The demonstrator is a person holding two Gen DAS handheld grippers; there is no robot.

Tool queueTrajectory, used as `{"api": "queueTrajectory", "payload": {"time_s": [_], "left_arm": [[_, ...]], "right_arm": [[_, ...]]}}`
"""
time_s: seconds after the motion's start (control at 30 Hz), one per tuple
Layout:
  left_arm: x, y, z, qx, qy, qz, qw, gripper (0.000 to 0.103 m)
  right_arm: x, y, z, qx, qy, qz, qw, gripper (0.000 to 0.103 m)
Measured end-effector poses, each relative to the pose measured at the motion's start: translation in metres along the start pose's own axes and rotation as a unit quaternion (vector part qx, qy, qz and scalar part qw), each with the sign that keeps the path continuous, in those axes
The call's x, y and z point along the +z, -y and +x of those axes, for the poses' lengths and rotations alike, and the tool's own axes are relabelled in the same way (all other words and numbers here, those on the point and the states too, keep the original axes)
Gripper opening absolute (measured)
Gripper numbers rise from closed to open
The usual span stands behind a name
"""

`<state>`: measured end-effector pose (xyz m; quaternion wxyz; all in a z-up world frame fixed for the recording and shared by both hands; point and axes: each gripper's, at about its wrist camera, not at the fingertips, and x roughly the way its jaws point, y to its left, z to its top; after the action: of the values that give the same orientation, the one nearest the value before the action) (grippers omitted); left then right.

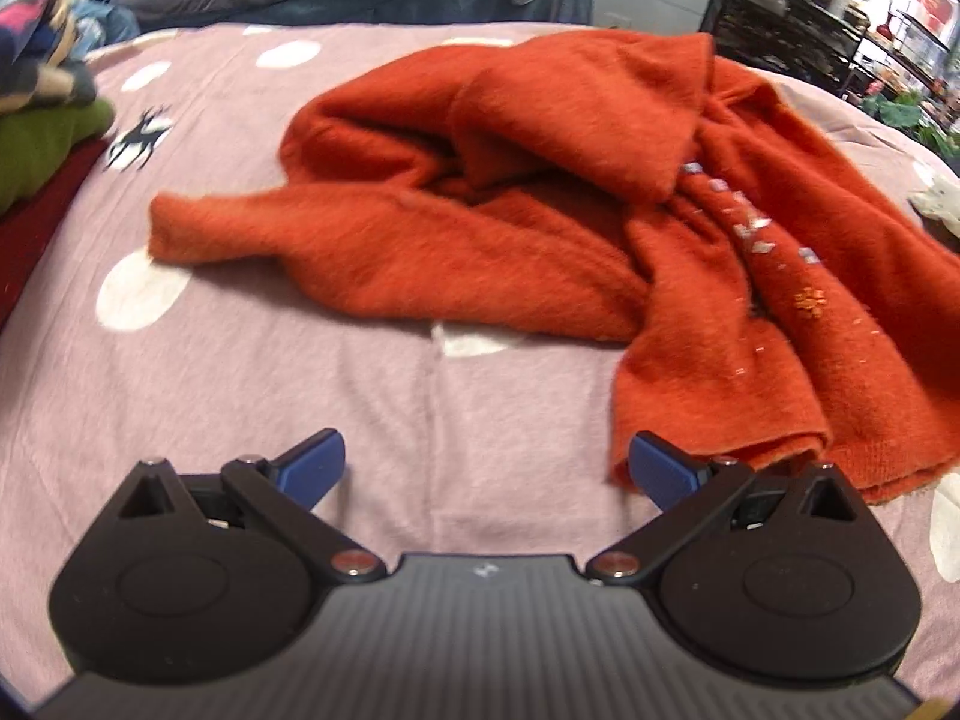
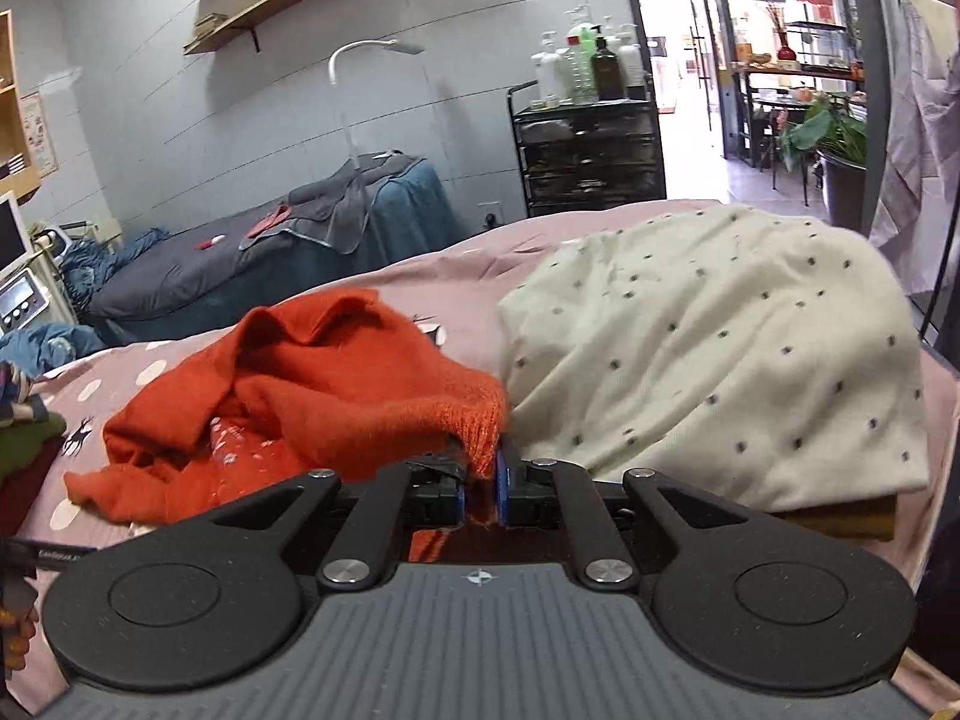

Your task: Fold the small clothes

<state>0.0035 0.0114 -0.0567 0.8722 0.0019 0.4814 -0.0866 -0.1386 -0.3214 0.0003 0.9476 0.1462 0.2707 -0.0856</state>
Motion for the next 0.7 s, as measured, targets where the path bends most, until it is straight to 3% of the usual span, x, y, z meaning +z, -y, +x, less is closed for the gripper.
{"api": "queueTrajectory", "payload": {"time_s": [0.13, 0.3, 0.33, 0.43, 0.47, 0.57, 0.63, 0.7], "left_arm": [[0.006, 0.019, 0.003, -0.007, 0.011, 0.031, 0.9994, 0.103], [0.019, 0.046, 0.022, -0.055, 0.017, 0.048, 0.9972, 0.099], [0.022, 0.052, 0.028, -0.060, 0.017, 0.053, 0.9966, 0.093], [0.028, 0.066, 0.048, -0.079, 0.004, 0.059, 0.9951, 0.062], [0.029, 0.068, 0.049, -0.084, 0.017, 0.054, 0.9949, 0.051], [0.032, 0.070, 0.050, -0.122, 0.016, 0.044, 0.9914, 0.017], [0.032, 0.062, 0.045, -0.149, 0.011, 0.024, 0.9885, 0.009], [0.030, 0.045, 0.033, -0.153, 0.029, 0.004, 0.9878, 0.008]], "right_arm": [[-0.002, -0.014, 0.006, 0.021, 0.020, 0.004, 1.000, 0.060], [0.001, -0.033, 0.000, 0.023, 0.033, -0.034, 0.999, 0.082], [0.000, -0.033, 0.000, 0.025, 0.032, -0.033, 0.999, 0.084], [-0.005, -0.033, 0.001, 0.033, 0.016, -0.024, 0.999, 0.085], [-0.007, -0.034, 0.001, 0.032, 0.012, -0.023, 0.999, 0.085], [-0.014, -0.035, 0.003, 0.026, -0.004, -0.027, 0.999, 0.086], [-0.019, -0.033, 0.003, 0.027, -0.013, -0.024, 0.999, 0.086], [-0.021, -0.034, 0.005, 0.030, -0.020, -0.022, 0.999, 0.086]]}}
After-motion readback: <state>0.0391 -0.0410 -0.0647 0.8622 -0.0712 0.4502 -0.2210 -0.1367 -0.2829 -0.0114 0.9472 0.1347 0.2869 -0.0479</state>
